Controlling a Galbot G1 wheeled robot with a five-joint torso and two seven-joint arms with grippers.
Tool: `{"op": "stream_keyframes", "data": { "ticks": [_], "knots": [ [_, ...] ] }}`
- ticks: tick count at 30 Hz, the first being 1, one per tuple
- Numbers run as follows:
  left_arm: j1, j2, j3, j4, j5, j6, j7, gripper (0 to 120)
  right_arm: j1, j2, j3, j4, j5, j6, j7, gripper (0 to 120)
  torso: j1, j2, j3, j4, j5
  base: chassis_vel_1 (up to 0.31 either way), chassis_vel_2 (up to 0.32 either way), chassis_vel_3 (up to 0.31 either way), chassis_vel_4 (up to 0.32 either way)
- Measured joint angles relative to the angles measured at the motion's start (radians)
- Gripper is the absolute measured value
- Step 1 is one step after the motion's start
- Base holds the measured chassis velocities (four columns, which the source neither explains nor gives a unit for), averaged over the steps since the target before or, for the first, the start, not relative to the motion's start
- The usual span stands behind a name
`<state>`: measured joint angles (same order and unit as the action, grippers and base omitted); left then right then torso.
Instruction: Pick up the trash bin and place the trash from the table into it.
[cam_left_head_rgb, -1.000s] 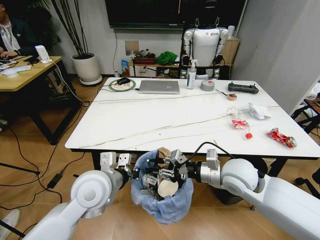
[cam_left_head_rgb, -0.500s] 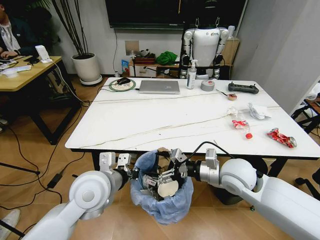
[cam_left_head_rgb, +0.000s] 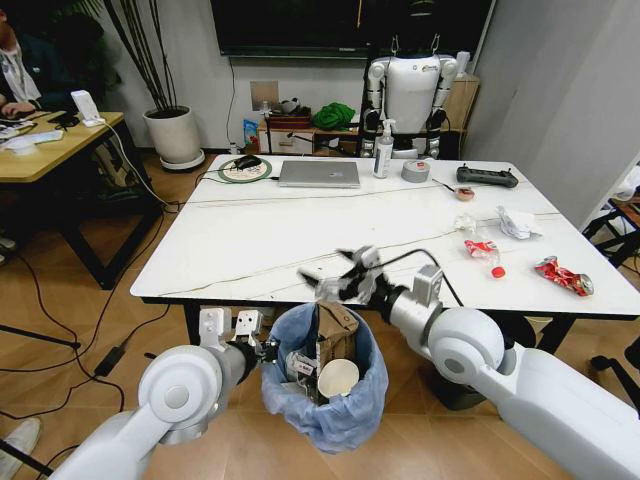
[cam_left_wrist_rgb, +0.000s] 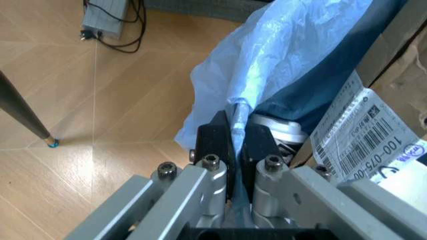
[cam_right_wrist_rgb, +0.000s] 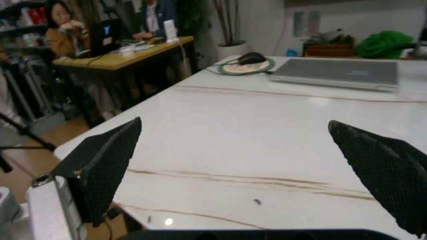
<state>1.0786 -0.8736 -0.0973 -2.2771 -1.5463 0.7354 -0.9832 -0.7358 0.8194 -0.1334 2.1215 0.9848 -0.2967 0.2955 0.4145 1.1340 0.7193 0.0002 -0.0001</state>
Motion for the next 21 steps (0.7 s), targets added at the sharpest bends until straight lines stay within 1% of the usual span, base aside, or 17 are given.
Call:
{"op": "stream_keyframes", "data": {
  "ticks": [2, 3, 5, 7, 9, 10, 14, 17, 19, 21],
  "knots": [
    [0.002, -0.003, 0.001, -0.001, 0.003, 0.000, 0.000, 0, -0.050, 0.008, 0.075, 0.003, -0.021, -0.006, 0.024, 100, 0.000, 0.000, 0.000, 0.0000, -0.0001, 0.000, 0.000, 0.000, 0.000],
    [0.002, -0.003, 0.001, -0.001, 0.003, 0.000, 0.000, 0, -0.050, 0.008, 0.075, 0.003, -0.021, -0.006, 0.024, 100, 0.000, 0.000, 0.000, 0.0000, -0.0001, 0.000, 0.000, 0.000, 0.000],
    [0.004, -0.004, 0.003, -0.002, 0.006, 0.000, 0.000, 0, -0.135, 0.017, 0.167, -0.001, -0.099, -0.008, 0.016, 100, 0.000, 0.000, 0.000, 0.0000, 0.0000, 0.000, 0.000, 0.000, 0.000],
    [0.005, -0.004, 0.004, -0.003, 0.006, 0.000, 0.000, 0, -0.166, 0.022, 0.199, -0.003, -0.126, -0.010, 0.009, 100, 0.000, 0.000, 0.000, -0.0004, 0.0002, 0.000, 0.000, 0.000, 0.000],
    [0.006, 0.003, 0.005, -0.007, 0.006, 0.000, 0.000, 0, -0.261, 0.048, 0.309, -0.004, -0.201, -0.020, -0.006, 100, 0.000, 0.000, 0.000, -0.0005, 0.0001, 0.000, 0.000, 0.000, 0.000],
    [0.006, 0.003, 0.005, -0.007, 0.006, 0.000, 0.000, 0, -0.261, 0.048, 0.309, -0.004, -0.201, -0.020, -0.006, 100, 0.000, 0.000, 0.000, -0.0005, 0.0001, 0.000, 0.000, 0.000, 0.000],
    [0.005, 0.015, 0.003, -0.010, 0.004, 0.000, 0.001, 0, -0.401, 0.114, 0.475, -0.002, -0.336, -0.011, -0.043, 100, 0.000, 0.000, 0.000, -0.0001, 0.0000, 0.000, 0.000, 0.000, 0.000],
    [0.004, 0.015, 0.003, -0.010, 0.005, 0.000, 0.002, 0, -0.467, 0.149, 0.537, 0.014, -0.380, -0.009, -0.056, 100, 0.000, 0.000, 0.000, -0.0002, 0.0002, 0.000, 0.000, 0.000, 0.000],
    [0.005, 0.014, 0.004, -0.009, 0.006, 0.000, 0.002, 0, -0.489, 0.160, 0.554, 0.021, -0.393, -0.008, -0.063, 100, 0.000, 0.000, 0.000, -0.0004, 0.0002, 0.000, 0.000, 0.000, 0.000],
    [0.006, 0.013, 0.005, -0.008, 0.006, 0.000, 0.003, 0, -0.563, 0.197, 0.610, 0.044, -0.430, -0.008, -0.090, 100, 0.000, 0.000, 0.000, -0.0003, 0.0001, 0.000, 0.000, 0.000, 0.000]
  ]
}}
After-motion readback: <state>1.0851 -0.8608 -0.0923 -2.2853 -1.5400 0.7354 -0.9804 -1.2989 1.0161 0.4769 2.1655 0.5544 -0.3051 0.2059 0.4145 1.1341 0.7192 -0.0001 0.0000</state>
